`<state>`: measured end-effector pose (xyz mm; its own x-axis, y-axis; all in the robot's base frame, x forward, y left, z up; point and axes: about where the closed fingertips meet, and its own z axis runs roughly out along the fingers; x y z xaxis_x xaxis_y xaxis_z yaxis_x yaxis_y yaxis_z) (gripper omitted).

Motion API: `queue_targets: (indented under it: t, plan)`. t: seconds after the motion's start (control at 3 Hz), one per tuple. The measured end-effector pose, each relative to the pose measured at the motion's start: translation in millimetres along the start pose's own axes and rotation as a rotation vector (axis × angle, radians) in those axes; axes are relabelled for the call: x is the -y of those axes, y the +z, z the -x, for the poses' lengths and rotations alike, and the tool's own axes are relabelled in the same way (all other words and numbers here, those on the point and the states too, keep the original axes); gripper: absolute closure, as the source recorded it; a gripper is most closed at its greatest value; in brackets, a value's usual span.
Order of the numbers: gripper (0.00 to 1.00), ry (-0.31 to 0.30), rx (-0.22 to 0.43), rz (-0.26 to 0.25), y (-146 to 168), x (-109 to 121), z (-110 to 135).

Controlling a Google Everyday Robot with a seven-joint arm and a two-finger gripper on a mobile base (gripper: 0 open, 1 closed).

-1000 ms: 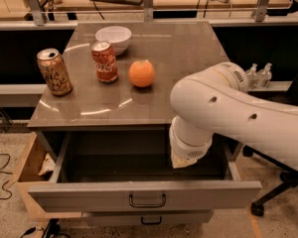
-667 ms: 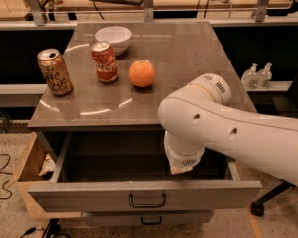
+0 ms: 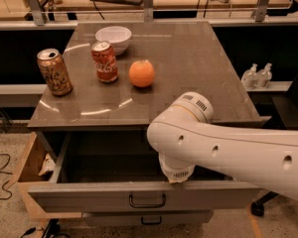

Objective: Open top drawer

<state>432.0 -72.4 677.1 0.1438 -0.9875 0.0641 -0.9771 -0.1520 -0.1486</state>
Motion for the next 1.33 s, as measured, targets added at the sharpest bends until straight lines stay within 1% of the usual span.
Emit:
queue_targets:
  t: [0.33,0.67,1.0,1.33]
  plan:
    - [1.00,0.017,0.012,0.010,7,-8,-3]
    - [1.00,0.017,0.012,0.010,3,-8,-4]
    - [1.00,0.044,0.032,0.039,9,-25,-9]
    - [1.00,0.044,0.032,0.039,2,-24,-9]
